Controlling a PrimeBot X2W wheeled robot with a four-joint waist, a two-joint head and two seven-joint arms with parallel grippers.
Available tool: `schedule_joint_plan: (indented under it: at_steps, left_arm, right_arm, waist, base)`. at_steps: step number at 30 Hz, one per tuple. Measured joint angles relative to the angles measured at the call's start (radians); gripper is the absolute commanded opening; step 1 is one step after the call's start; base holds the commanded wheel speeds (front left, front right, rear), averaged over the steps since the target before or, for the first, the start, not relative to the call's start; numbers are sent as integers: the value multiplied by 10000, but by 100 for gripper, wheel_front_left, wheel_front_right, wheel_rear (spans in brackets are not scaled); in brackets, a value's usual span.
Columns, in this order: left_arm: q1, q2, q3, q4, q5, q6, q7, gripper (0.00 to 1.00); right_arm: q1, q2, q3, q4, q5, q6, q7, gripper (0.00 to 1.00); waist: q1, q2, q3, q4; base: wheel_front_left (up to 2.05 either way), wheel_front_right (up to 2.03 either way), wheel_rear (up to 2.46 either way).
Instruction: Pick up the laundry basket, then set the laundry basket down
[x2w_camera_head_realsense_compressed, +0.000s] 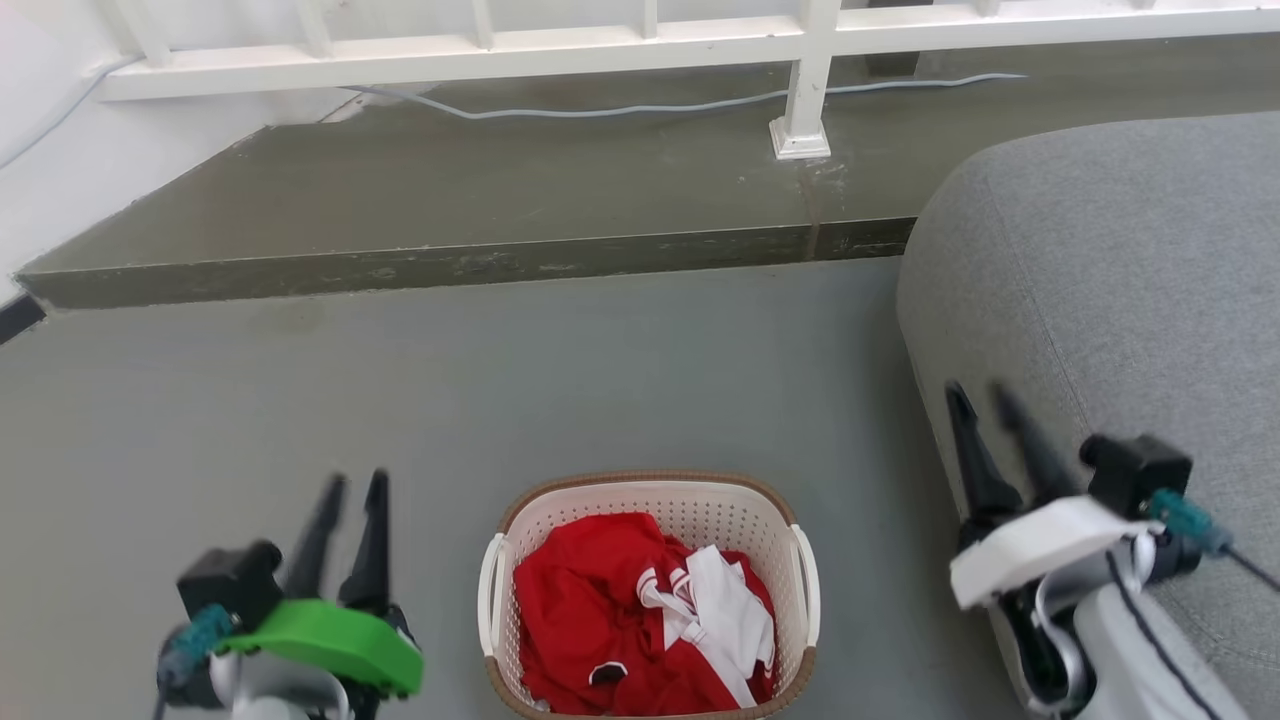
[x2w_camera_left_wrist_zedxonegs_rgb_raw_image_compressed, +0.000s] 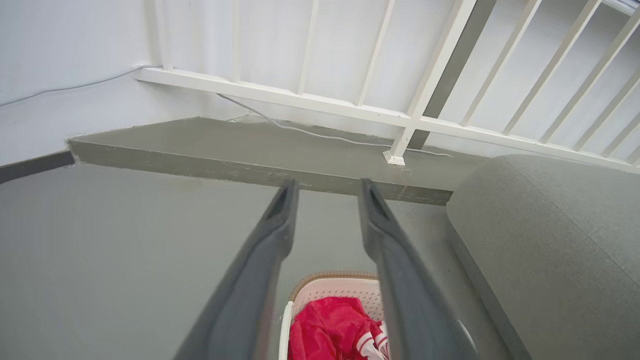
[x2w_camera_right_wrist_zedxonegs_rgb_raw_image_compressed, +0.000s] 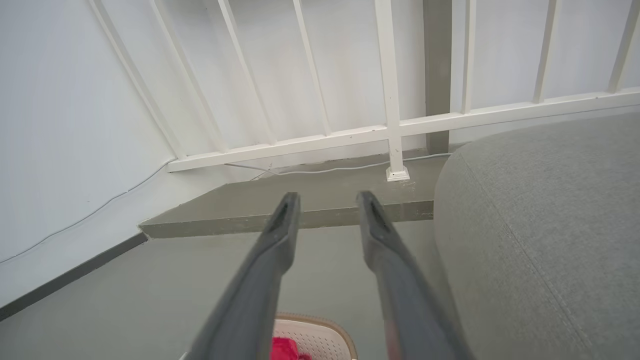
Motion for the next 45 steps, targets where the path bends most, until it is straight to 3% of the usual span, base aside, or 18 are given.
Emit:
schedule_joint_plan:
  at_steps: [8, 45]
  left_arm:
    - [191, -82, 63, 230, -291, -2, 132, 0]
    - [174, -222, 1093, 245, -4316, -136, 1440, 0]
  right_arm:
    - [323, 132, -107, 226, 382, 6, 104, 0]
    - [321, 447, -1388, 186, 4727, 274, 1375, 0]
  waist:
    - [0, 0, -16, 19]
    - [0, 0, -120, 169]
  base:
    - [0, 0, 0]
    - [0, 0, 0]
